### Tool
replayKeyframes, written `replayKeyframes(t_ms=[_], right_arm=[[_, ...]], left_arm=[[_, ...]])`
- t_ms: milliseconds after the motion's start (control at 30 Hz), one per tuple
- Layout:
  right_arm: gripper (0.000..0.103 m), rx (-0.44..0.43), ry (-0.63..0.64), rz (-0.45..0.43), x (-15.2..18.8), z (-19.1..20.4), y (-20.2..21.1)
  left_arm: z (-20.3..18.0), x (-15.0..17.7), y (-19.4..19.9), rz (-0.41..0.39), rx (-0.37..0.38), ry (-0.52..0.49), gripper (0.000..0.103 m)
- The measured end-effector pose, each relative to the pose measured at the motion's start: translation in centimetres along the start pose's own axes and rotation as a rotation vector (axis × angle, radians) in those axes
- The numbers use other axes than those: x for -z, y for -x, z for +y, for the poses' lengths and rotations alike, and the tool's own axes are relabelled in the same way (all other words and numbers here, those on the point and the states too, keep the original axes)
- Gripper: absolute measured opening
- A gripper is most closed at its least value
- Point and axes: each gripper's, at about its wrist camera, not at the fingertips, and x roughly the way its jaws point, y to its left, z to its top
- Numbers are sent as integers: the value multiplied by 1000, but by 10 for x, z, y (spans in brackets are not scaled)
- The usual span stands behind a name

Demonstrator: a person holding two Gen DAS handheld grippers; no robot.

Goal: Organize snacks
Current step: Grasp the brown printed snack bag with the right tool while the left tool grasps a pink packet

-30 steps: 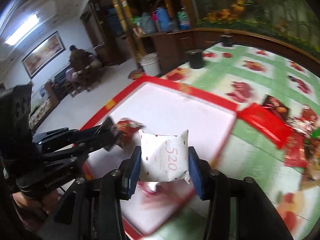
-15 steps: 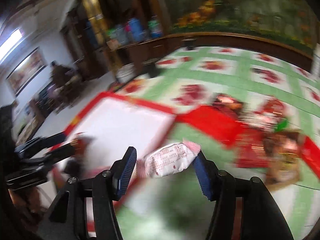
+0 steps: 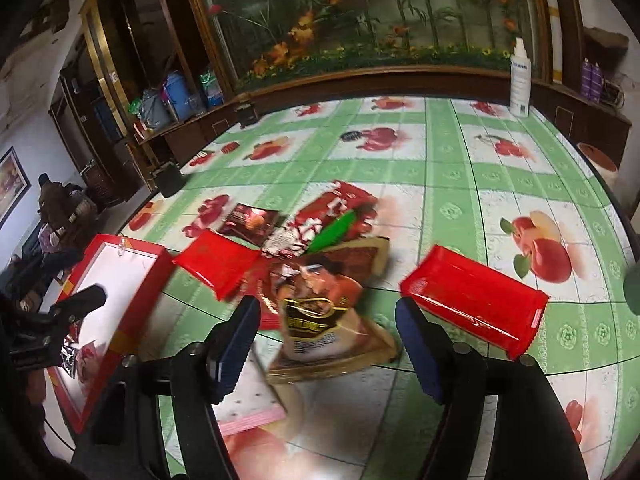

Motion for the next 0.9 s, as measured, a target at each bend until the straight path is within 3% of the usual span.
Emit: replayKeyframes(t_ms=[167,333,400,600,733,900], right_arm=[[72,-3,42,57,-2,4,-18],[70,-40,125,110,-4,16,-45],[48,-14,145,118,-3,16,-52],[44,-50,66,120,-5,-5,-44],[44,-95,-37,58,-15,-30,-24],[44,-81,-114,-11,-22,-50,-8]], left_arm=[[-34,-2,-3,43,112,-23,82],[-58,8,-3,67,185,40,82],[-66,10,-5,74,180,49,82],[-84,3,-17,95,164,96,82],[-99,0,-26,86,126,95,82],[-106,-1,-45,103,111,117,82]])
